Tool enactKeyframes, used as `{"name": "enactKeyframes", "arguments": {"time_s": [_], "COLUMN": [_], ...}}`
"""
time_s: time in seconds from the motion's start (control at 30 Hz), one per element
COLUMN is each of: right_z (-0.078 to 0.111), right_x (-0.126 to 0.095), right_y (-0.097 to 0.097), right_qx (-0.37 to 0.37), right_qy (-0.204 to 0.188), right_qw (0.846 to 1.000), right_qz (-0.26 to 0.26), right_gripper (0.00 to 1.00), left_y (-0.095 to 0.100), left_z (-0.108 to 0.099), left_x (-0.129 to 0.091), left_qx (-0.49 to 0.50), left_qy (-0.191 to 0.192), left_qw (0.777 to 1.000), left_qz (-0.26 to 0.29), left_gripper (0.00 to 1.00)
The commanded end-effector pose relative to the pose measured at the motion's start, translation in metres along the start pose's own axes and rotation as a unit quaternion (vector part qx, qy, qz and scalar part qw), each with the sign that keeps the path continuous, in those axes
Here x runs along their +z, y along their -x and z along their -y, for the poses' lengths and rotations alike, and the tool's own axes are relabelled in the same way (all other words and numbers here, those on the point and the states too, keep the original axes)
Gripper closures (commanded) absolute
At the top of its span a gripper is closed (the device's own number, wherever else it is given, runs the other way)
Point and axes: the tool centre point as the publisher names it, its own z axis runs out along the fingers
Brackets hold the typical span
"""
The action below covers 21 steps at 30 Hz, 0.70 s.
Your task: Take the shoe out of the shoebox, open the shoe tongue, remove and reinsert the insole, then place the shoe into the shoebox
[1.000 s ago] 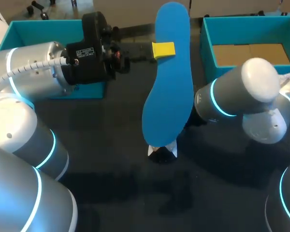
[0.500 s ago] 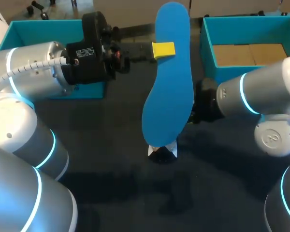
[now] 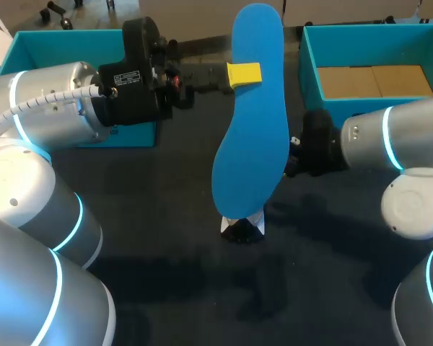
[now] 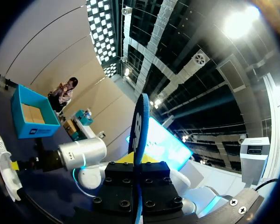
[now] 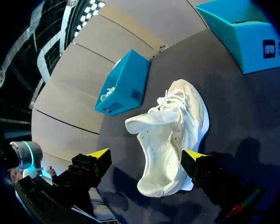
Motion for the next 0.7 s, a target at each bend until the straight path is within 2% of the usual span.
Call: {"name": "enactKeyframes", "arguments": {"time_s": [0.03, 0.1, 0.23, 0.4, 0.7], "right_z": [-0.003, -0.005, -0.008, -0.016, -0.035], "right_x": [-0.043, -0.051, -0.066, -0.082, -0.109], "right_y": [-0.002, -0.006, -0.014, -0.024, -0.050], "right_qx": [-0.006, -0.006, 0.002, 0.010, 0.030], "right_qy": [-0.032, -0.033, -0.044, -0.039, -0.032], "right_qw": [0.994, 0.989, 0.986, 0.981, 0.958], "right_qz": [-0.105, -0.141, -0.159, -0.191, -0.283], "right_gripper": [0.00, 0.00, 0.00, 0.00, 0.00], "left_y": [-0.008, -0.008, -0.008, -0.008, -0.008], "left_z": [-0.005, -0.005, -0.005, -0.005, -0.005], "left_x": [0.002, 0.002, 0.002, 0.002, 0.002], "left_qx": [0.000, 0.000, 0.000, 0.000, 0.000], "left_qy": [-0.024, -0.024, -0.024, -0.024, -0.024], "left_qw": [1.000, 1.000, 1.000, 1.000, 1.000], "left_qz": [0.002, 0.002, 0.002, 0.002, 0.002], "left_gripper": [1.00, 1.00, 1.00, 1.00, 1.00]}}
